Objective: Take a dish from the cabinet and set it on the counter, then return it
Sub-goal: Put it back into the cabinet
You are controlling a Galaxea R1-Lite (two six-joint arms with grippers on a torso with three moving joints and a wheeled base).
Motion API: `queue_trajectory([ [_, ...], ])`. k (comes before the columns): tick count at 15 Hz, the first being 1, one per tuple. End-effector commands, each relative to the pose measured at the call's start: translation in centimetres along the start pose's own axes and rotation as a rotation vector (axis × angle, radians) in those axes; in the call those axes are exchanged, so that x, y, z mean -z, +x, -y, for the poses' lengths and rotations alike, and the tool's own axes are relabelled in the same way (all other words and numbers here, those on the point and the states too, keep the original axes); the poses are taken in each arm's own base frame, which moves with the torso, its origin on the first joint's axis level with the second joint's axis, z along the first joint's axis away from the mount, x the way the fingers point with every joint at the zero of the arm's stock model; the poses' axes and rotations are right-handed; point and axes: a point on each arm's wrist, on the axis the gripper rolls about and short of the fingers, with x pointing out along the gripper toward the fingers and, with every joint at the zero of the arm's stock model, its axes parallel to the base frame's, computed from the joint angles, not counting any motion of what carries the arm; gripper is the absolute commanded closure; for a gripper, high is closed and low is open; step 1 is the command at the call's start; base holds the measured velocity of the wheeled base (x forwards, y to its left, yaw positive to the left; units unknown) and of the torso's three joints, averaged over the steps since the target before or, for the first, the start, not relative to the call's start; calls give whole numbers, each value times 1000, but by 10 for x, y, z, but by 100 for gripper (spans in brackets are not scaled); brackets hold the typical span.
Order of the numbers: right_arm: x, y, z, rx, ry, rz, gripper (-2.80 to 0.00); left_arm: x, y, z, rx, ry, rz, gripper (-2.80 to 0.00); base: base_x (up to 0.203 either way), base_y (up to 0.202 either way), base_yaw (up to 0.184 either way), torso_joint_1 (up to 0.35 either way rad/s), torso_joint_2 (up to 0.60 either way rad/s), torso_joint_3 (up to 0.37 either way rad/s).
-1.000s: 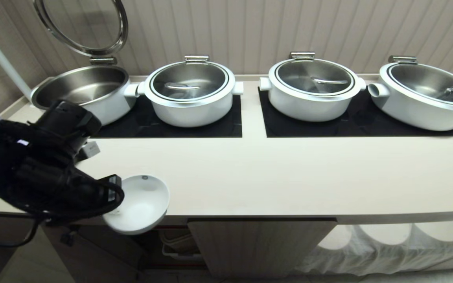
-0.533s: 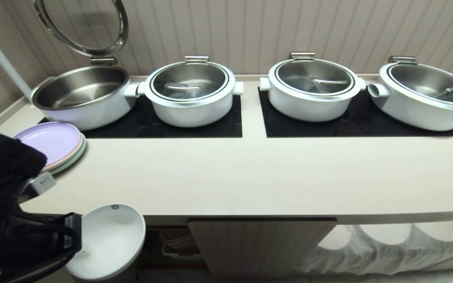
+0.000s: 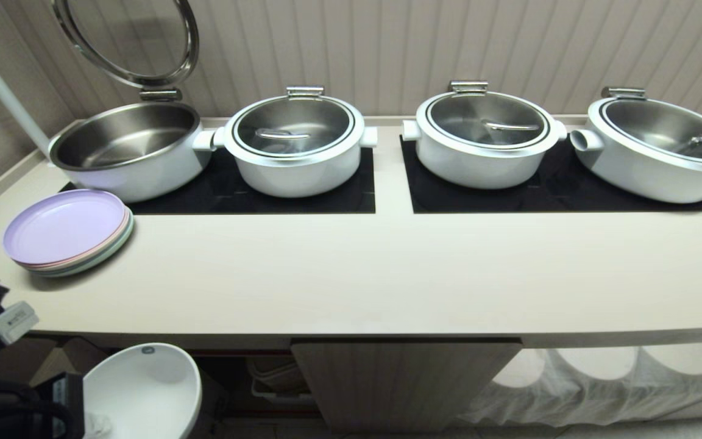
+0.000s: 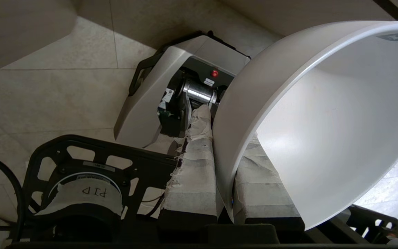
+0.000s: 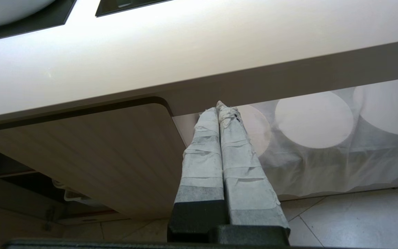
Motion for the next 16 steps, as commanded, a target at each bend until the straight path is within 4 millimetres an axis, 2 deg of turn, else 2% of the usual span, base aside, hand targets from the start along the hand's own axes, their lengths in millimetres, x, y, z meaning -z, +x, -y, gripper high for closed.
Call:
queue_trajectory([
  [1,0,0,0,0,2,1,0,10,-6,-9,15,-6,16,0,0,0,0,0,0,0],
  [11,0,0,0,0,2,1,0,18,-11,-17,30,-6,35,0,0,0,0,0,0,0],
  [16,0,0,0,0,1,1,0,21,-6,-19,21,-7,22,0,0,0,0,0,0,0],
])
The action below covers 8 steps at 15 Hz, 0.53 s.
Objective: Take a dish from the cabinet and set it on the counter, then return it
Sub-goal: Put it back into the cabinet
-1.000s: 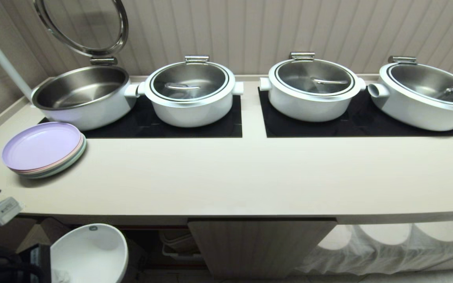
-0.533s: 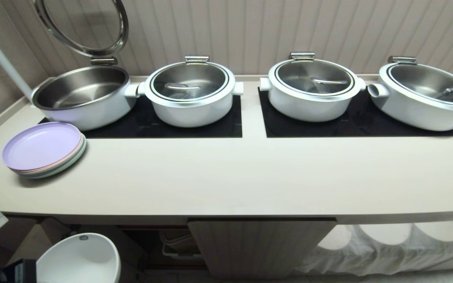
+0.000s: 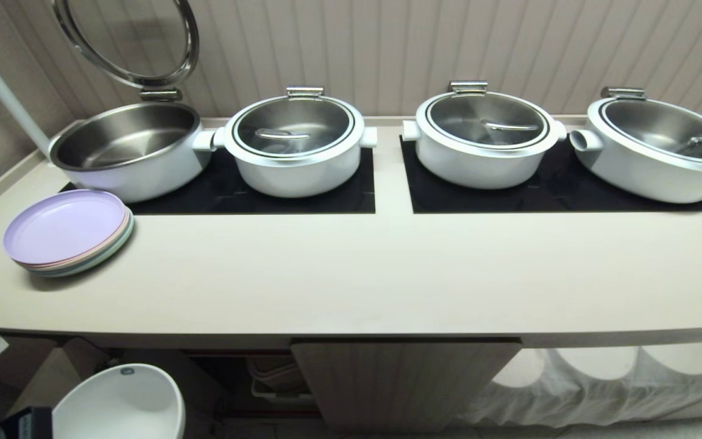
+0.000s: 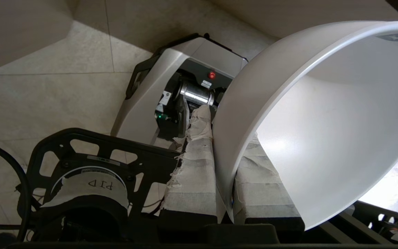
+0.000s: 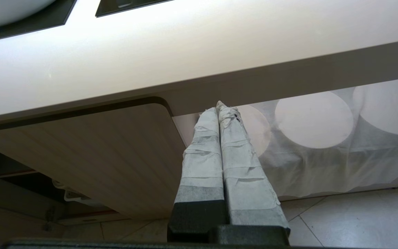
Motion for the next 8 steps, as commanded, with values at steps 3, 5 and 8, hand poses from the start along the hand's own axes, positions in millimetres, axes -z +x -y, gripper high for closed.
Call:
queue_trajectory([
  [3,0,0,0,0,1,1,0,9,-1,-9,0,-7,2,0,0,0,0,0,0,0],
  [5,0,0,0,0,1,1,0,16,-3,-14,9,-9,14,0,0,0,0,0,0,0],
  [8,0,0,0,0,2,1,0,32,-4,-29,22,-7,27,0,0,0,0,0,0,0],
])
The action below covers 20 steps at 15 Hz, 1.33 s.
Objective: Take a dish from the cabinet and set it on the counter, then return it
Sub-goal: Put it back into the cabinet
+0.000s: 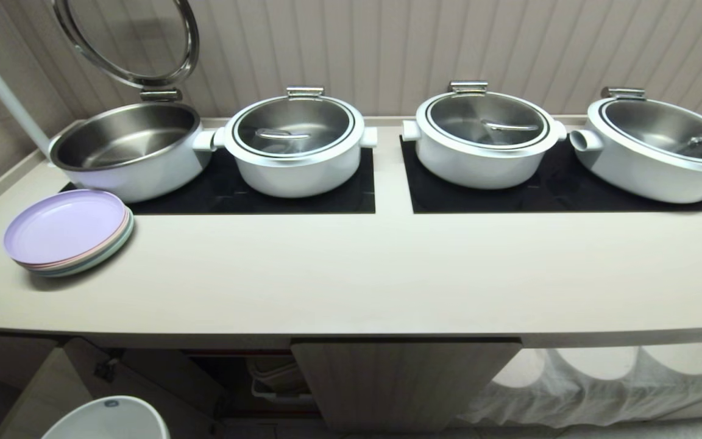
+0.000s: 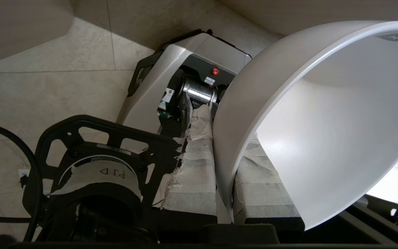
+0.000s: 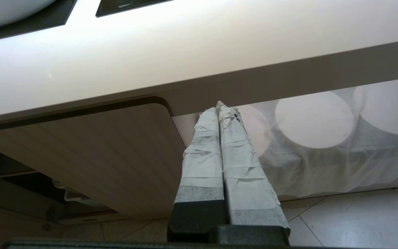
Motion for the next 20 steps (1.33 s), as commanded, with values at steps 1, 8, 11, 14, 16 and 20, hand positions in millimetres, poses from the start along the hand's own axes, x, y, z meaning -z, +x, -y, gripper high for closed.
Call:
queue_trajectory([
  [1,0,0,0,0,1,1,0,12,-5,-11,26,-7,31,0,0,0,0,0,0,0],
  [8,0,0,0,0,2,1,0,16,-7,-14,50,-7,11,0,0,0,0,0,0,0],
  [11,0,0,0,0,2,1,0,17,-9,-15,53,-7,15,0,0,0,0,0,0,0],
  [14,0,0,0,0,1,1,0,18,-8,-15,52,-7,13,0,0,0,0,0,0,0],
  [16,0,0,0,0,1,1,0,18,-8,-16,52,-7,13,0,0,0,0,0,0,0],
  [20,0,0,0,0,2,1,0,18,-8,-15,50,-6,9,0,0,0,0,0,0,0],
])
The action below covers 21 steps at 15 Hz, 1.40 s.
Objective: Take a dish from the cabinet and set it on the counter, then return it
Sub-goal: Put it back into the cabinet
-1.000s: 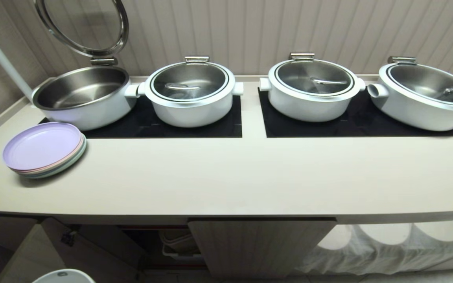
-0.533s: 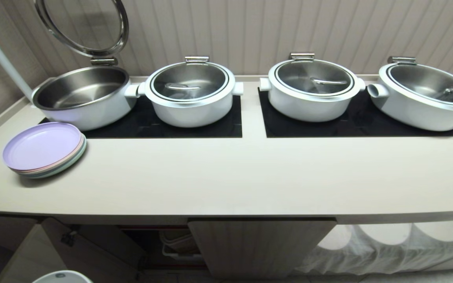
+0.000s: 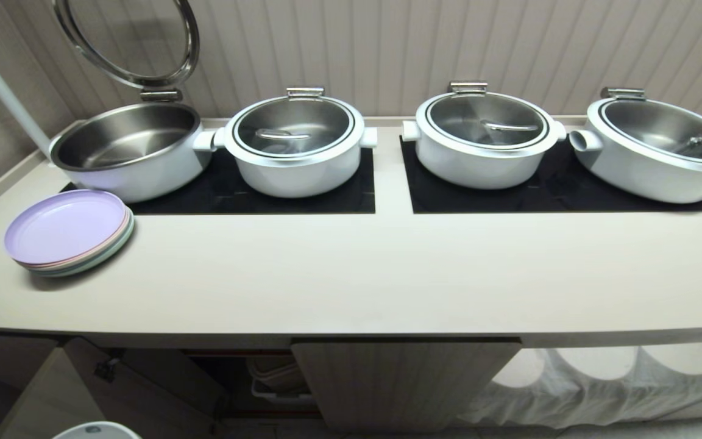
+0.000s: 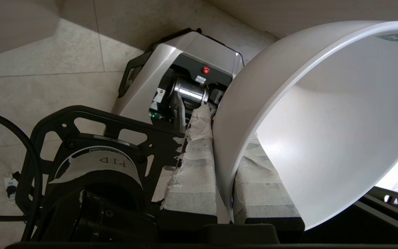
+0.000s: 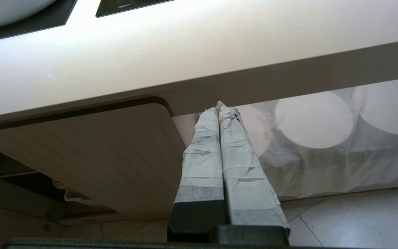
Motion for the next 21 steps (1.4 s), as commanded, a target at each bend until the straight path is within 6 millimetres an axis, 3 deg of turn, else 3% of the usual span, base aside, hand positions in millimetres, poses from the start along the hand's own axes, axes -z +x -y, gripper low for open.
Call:
queue_trajectory([
  [1,0,0,0,0,3,2,0,0,1,0,-8,-5,-8,0,0,0,0,0,0,0],
  [21,0,0,0,0,3,2,0,2,9,-1,-18,-52,-58,0,0,0,0,0,0,0],
])
